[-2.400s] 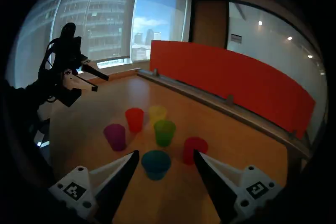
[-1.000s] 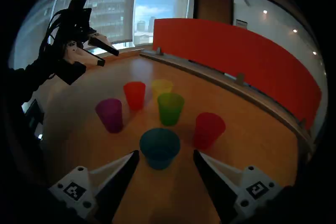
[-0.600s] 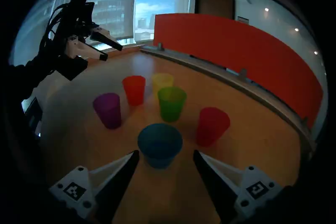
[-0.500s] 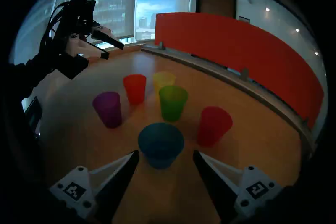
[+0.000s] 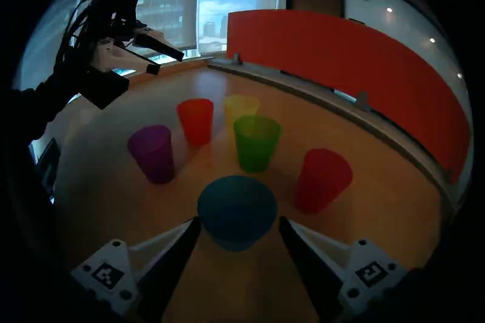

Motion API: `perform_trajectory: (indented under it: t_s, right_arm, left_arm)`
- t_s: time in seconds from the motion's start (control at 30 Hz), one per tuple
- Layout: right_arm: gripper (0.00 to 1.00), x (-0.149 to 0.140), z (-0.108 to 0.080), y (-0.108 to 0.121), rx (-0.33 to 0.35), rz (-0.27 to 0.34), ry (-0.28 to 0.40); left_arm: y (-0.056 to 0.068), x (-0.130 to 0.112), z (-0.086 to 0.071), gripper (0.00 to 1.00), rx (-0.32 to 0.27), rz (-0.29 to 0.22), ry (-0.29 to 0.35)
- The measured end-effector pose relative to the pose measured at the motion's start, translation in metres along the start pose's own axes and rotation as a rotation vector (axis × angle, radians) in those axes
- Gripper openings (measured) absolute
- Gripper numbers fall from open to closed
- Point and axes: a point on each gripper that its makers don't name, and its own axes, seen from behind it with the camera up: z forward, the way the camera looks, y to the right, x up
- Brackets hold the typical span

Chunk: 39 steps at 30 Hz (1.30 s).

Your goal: Pour water

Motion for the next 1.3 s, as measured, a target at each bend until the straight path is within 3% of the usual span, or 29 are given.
perform_trajectory:
  t_s: [0.43,0.77,1.0,1.3]
  right_arm:
    - [0.99,0.003,0.019,-0.001,0.022,0.013,0.008]
    - [0.91,0.004,0.021,-0.003,0.032,0.005,0.014]
    - [0.91,0.008,0.017,0.001,0.027,0.017,0.034]
    - [0.91,0.031,-0.003,0.009,0.006,0.021,0.118]
  left_arm:
    - [-0.006,-0.002,0.004,0.89,0.004,-0.008,-0.004]
    - [-0.007,-0.002,0.006,0.89,0.006,-0.002,-0.012]
    - [-0.006,-0.002,0.009,0.89,-0.001,0.002,-0.019]
    - [-0.004,-0.004,0.015,0.89,-0.015,-0.001,-0.036]
